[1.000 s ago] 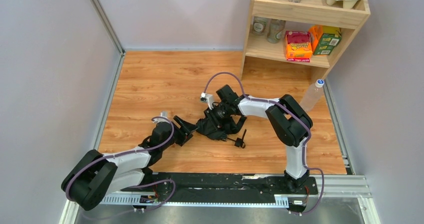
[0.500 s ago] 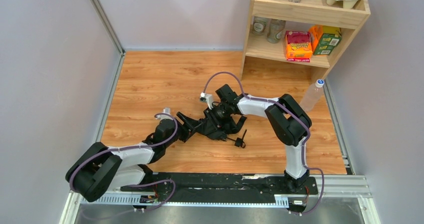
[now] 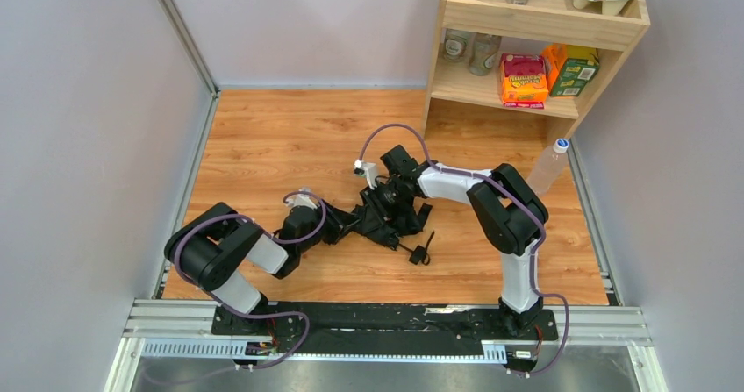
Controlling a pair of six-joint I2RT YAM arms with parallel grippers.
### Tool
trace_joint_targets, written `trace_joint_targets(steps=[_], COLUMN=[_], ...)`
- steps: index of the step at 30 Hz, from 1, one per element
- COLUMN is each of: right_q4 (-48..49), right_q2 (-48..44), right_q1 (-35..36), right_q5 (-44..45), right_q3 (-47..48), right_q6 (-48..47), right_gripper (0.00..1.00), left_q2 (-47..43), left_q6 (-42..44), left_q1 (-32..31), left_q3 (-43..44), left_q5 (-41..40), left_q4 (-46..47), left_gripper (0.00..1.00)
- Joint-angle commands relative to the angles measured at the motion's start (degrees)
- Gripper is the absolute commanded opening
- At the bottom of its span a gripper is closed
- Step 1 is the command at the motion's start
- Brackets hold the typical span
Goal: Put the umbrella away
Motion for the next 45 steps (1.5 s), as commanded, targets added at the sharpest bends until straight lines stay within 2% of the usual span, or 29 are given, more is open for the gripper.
trace_joint_targets(steps=[1, 4, 5, 6, 8, 11, 13, 14, 15, 19, 20, 22, 25, 27, 30, 32, 33, 34, 35, 36, 38, 40, 42, 45], right_q4=[-8.6, -7.7, -7.2, -6.5, -5.9, -5.8, -7.7, -8.5, -10.4, -8.9, -8.4, -8.0, -6.6, -6.4, -3.2, 0.1, 1.2, 2.4, 3.8, 4.7, 7.2, 9.4, 10.9, 14.6], right_q2=[4.9, 4.6, 3.9, 3.1, 1.0, -2.5, -3.3, -3.8, -4.3, -8.8, -9.9, -11.0, -9.0, -6.5, -4.8, -5.2, -5.5, -6.0, -6.7, -7.2, -7.9, -7.8, -6.9, -6.3], right_q1=[4.0, 4.2, 4.2, 4.2, 4.4, 5.0, 5.4, 6.1, 6.7, 10.6, 12.6, 16.3, 18.8, 19.0, 17.7, 16.1, 14.9, 13.7, 12.5, 11.5, 8.7, 6.1, 3.6, 2.0], right_q5=[3.4, 3.5, 5.0, 6.3, 8.8, 13.5, 15.7, 17.9, 22.3, 31.6, 36.1, 46.4, 58.3, 60.5, 53.1, 45.6, 41.1, 36.7, 32.8, 29.1, 21.7, 15.6, 9.5, 4.4], right_q3=[-1.5, -1.6, -1.6, -1.9, -2.2, -2.4, -1.6, -1.2, -0.9, -5.0, -6.2, -7.7, -9.1, -9.7, -11.3, -13.6, -14.6, -15.9, -17.1, -18.0, -19.8, -21.0, -21.4, -22.3], right_q6=[-2.2, -1.0, -0.1, 1.2, 4.6, 7.1, 7.7, 7.6, 7.6, 6.9, 7.1, 6.1, 6.9, 6.7, 7.0, 7.6, 7.7, 8.0, 8.1, 8.3, 8.2, 8.8, 9.6, 10.7], right_gripper=[0.0, 0.0, 0.0, 0.04, 0.17, 0.39, 0.4, 0.44, 0.54, 0.77, 0.86, 0.9, 0.86, 0.76, 0.4, 0.23, 0.15, 0.08, 0.02, 0.0, 0.0, 0.0, 0.0, 0.0], left_q2=[3.5, 2.0, 1.1, 0.6, -0.7, -1.0, -1.0, -0.9, -0.6, -0.5, -0.6, -1.2, -2.7, -4.1, -6.1, -8.8, -11.2, -12.7, -15.7, -18.0, -23.6, -28.8, -32.7, -33.6], left_q6=[4.6, 6.6, 6.9, 6.9, 7.0, 5.9, 5.4, 5.4, 5.2, 4.6, 4.3, 3.7, 3.8, 3.7, 5.5, 7.9, 8.9, 11.2, 11.6, 11.4, 12.4, 12.3, 10.6, 4.7], left_q1=[0.0, 0.2, 0.4, 0.3, 0.4, 0.4, 0.4, 0.4, 0.4, 0.3, 0.3, 0.4, 0.3, 0.4, 0.4, 0.4, 0.4, 0.3, 0.5, 0.6, 1.2, 1.9, 2.2, 2.2], left_q3=[1.6, 2.2, 2.4, 2.8, 3.6, 3.0, 2.6, 2.4, 2.4, 2.1, 1.9, 1.5, 1.4, 1.5, 2.3, 4.3, 4.9, 5.3, 5.4, 5.3, 5.3, 5.9, 5.1, 3.0], left_q5=[-0.3, -0.5, -0.4, -0.7, -0.1, 0.6, 0.3, 0.2, 0.3, 0.3, 0.3, -0.1, -0.4, -0.5, -0.9, -0.2, 0.7, 1.1, 0.8, 0.3, -0.2, -0.1, 0.1, 1.3], left_q4=[0.5, -4.2, -5.0, -8.3, -12.6, -13.5, -14.0, -13.9, -13.4, -13.3, -13.3, -13.1, -14.3, -15.1, -17.6, -22.9, -24.4, -26.5, -28.0, -31.7, -36.1, -41.3, -42.3, -35.9], left_gripper=[0.31, 0.14, 0.04, 0.0, 0.0, 0.0, 0.0, 0.0, 0.0, 0.0, 0.0, 0.0, 0.0, 0.0, 0.0, 0.01, 0.04, 0.19, 0.39, 0.47, 0.75, 0.76, 0.77, 0.77])
